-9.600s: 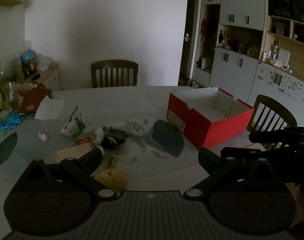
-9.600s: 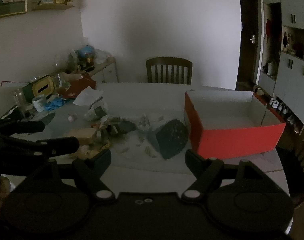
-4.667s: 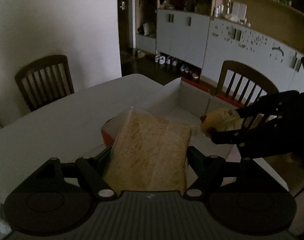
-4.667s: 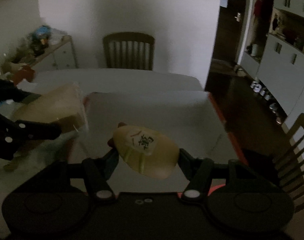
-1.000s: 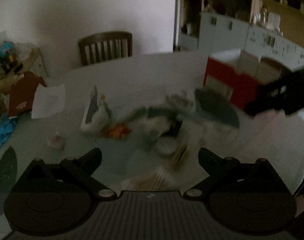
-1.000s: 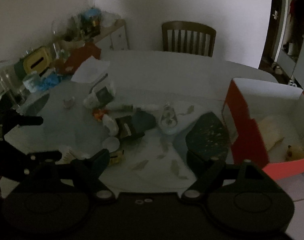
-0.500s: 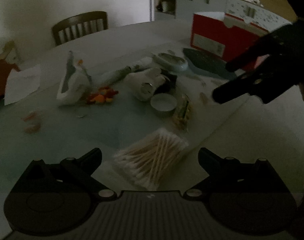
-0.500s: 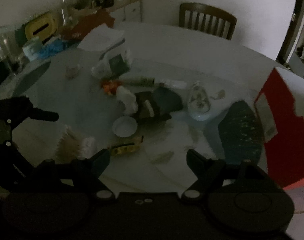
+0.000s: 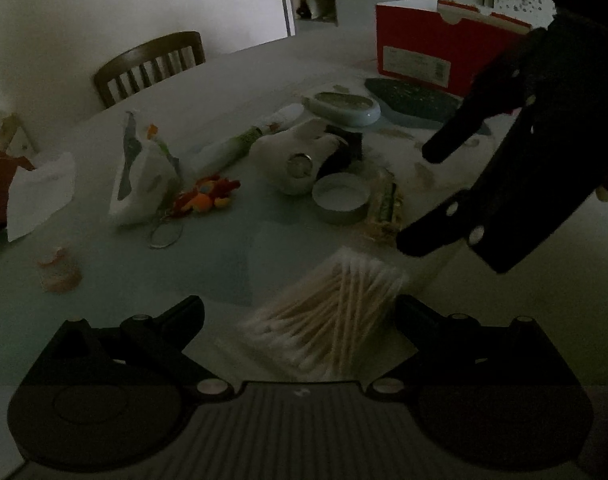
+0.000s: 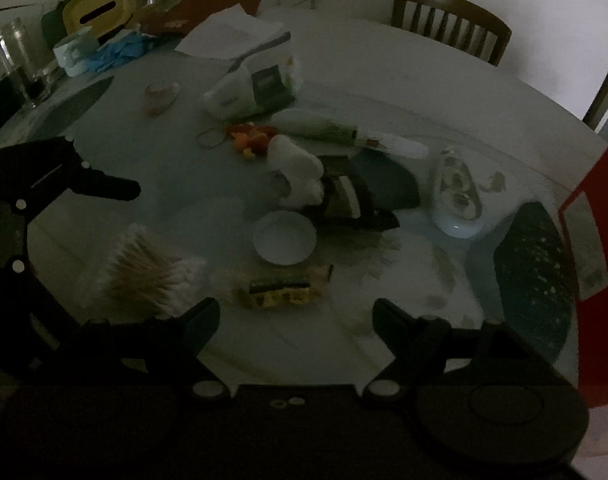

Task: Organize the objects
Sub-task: 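Grasp the bag of cotton swabs with the left tool, then grasp the yellow snack bar with the right tool while the left tool holds the swabs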

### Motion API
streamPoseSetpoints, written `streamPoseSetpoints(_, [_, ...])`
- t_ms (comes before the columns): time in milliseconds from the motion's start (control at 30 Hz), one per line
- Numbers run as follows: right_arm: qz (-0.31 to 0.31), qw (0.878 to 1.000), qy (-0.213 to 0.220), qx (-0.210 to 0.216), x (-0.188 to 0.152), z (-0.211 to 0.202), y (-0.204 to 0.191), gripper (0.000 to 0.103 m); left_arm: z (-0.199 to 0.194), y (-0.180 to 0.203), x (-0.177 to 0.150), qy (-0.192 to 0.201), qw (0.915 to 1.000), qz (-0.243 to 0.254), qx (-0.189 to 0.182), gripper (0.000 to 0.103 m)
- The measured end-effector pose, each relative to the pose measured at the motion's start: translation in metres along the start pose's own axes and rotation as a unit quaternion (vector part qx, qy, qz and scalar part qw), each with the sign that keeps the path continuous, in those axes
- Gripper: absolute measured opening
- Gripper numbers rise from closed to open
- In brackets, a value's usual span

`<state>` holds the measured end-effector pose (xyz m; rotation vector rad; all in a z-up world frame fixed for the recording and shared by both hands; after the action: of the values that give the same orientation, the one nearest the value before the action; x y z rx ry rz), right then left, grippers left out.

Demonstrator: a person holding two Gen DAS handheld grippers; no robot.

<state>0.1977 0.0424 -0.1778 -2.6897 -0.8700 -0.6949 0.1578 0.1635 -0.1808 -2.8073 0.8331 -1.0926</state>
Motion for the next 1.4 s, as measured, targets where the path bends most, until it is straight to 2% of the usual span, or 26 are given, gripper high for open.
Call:
streamPoseSetpoints(133, [0.002, 1.000, 0.000, 0.005, 0.003, 0.006, -0.004, 0.082, 0.001, -0.001, 0.002, 0.002, 1.0000, -0.003, -0.005, 0.097])
streamPoseSetpoints(300, [0.001, 1.000, 0.009, 0.011, 0.006, 0.007, -0.008, 0.079, -0.002, 0.000, 0.003, 0.005, 0.9999, -0.003, -0.009, 0.081])
streamPoseSetpoints(400, [0.001, 1.000, 0.005, 0.017, 0.005, 0.009, -0.010, 0.067, -0.003, 0.001, 0.004, 0.003, 0.9997, -0.011, -0.020, 0.071])
streamPoseSetpoints(533, [-0.004, 1.000, 0.012, 0.017, 0.004, 0.006, -0.012, 0.064, -0.005, 0.003, 0.004, -0.002, 0.9996, -0.019, -0.021, 0.058])
streamPoseSetpoints(567, [-0.001, 1.000, 0.015, 0.018, 0.004, 0.005, -0.012, 0.058, -0.006, 0.003, 0.004, -0.003, 0.9995, -0.023, -0.023, 0.052])
streamPoseSetpoints(700, [0.009, 1.000, 0.021, 0.015, 0.003, 0.000, -0.006, 0.035, -0.009, 0.002, 0.005, -0.010, 0.9994, -0.034, -0.003, 0.040])
streamPoseSetpoints(733, [0.011, 1.000, 0.022, 0.010, 0.002, -0.001, -0.004, 0.026, -0.009, 0.003, 0.006, -0.012, 0.9992, -0.037, 0.002, 0.039])
streamPoseSetpoints(767, [0.014, 1.000, 0.022, 0.005, 0.001, -0.001, -0.001, 0.024, -0.010, 0.004, 0.006, -0.014, 0.9991, -0.039, 0.004, 0.039])
streamPoseSetpoints(833, [0.021, 1.000, 0.017, 0.013, -0.003, -0.001, 0.001, 0.024, -0.011, 0.005, 0.005, -0.017, 0.9989, -0.044, 0.007, 0.039])
streamPoseSetpoints(900, [0.026, 0.999, 0.019, 0.014, -0.004, -0.004, 0.004, 0.030, -0.012, 0.005, 0.004, -0.018, 0.9985, -0.051, 0.011, 0.039])
streamPoseSetpoints(1033, [0.044, 0.998, 0.037, 0.035, 0.000, -0.012, 0.006, 0.066, -0.015, 0.003, 0.002, -0.022, 0.9967, -0.077, 0.018, 0.039])
streamPoseSetpoints(1400, [0.020, 0.999, 0.034, 0.031, 0.005, 0.010, -0.011, 0.067, -0.034, -0.006, -0.016, -0.033, 0.9907, -0.126, 0.037, 0.037])
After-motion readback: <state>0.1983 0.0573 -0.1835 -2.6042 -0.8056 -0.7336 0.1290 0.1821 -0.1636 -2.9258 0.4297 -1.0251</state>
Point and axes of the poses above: each gripper's, at about its wrist camera, not at the fingertips, and z roughly the way its jaws point, y to its right, x to its top, the point moved 7 cm from there along z, roughly the way its jaws point, and after that the axes turned 7 degrees about z, right-handed, at the moved point
